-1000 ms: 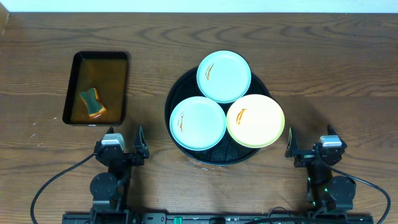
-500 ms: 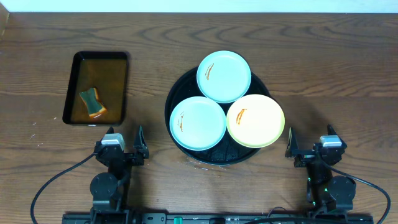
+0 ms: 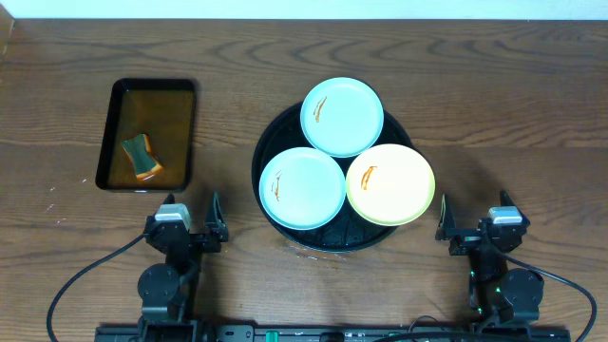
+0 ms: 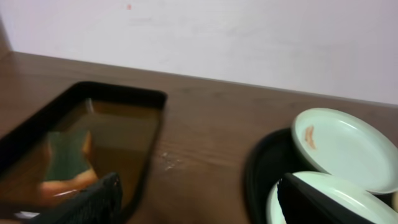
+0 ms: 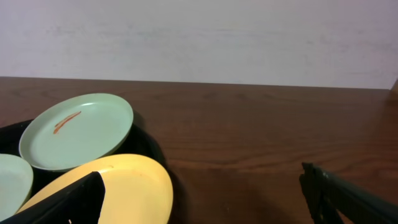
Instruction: Clean dirty plates on tray and stack at the side
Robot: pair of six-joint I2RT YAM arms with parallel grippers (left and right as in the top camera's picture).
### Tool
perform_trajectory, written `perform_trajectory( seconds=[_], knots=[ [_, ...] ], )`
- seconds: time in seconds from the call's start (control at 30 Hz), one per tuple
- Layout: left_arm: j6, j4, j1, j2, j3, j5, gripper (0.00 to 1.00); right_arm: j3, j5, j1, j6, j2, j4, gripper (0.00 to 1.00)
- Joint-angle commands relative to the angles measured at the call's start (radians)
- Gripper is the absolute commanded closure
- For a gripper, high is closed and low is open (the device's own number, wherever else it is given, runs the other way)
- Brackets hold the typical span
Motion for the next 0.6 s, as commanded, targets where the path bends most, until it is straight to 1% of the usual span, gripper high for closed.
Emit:
perform_trajectory(
  seconds=[0.0,0.03,0.07,0.13,0.2,0.27,0.3,0.37,0.43,0.47,0.5,0.57],
  knots=[
    [-0.366,0.080,-0.003,0.001,-0.016,0.372,0.20,-0.002,0.010,-0.006,-0.012,0.002,-0.004,0.01],
    [-0.463,0.108,-0.003,0.001,-0.016,0.446,0.20,-0.002,0.010,-0.006,-0.012,0.002,-0.004,0.01],
    [-0.618,0.156,-0.003,0.001,-0.016,0.518,0.20,-0.002,0.010,-0.006,-0.012,0.002,-0.004,0.01],
    [-0.761,0.204,-0.003,0.001,-0.016,0.534,0.20,-0.002,0.010,-0.006,-0.012,0.002,-0.004,0.01],
    [-0.827,0.278,-0.003,0.001,-0.016,0.529,0.19,-0.002,0.010,-0.006,-0.012,0.002,-0.004,0.01],
    [-0.898,0.427,-0.003,0.001,-0.016,0.540,0.19,-0.002,0.010,-0.006,-0.012,0.002,-0.004,0.01],
    [-0.902,0.531,-0.003,0.001,-0.016,0.544,0.20,-0.002,0.010,-0.006,-0.012,0.002,-0.004,0.01],
    [-0.888,0.648,-0.002,0.001,0.014,0.545,0.20,-0.002,0.010,-0.006,-0.012,0.002,-0.004,0.01],
    [-0.822,0.591,-0.002,0.002,0.072,0.545,0.20,-0.002,0.010,-0.006,-0.012,0.002,-0.004,0.01],
    [-0.758,0.509,-0.002,0.006,0.117,0.544,0.19,-0.002,0.010,-0.006,-0.012,0.002,-0.004,0.01],
    [-0.624,0.285,-0.002,0.031,0.235,0.533,0.20,-0.002,0.010,-0.006,-0.012,0.002,-0.004,0.01],
    [-0.432,-0.016,-0.002,0.099,0.407,0.505,0.20,-0.002,0.010,-0.006,-0.012,0.002,-0.004,0.01]
  ],
)
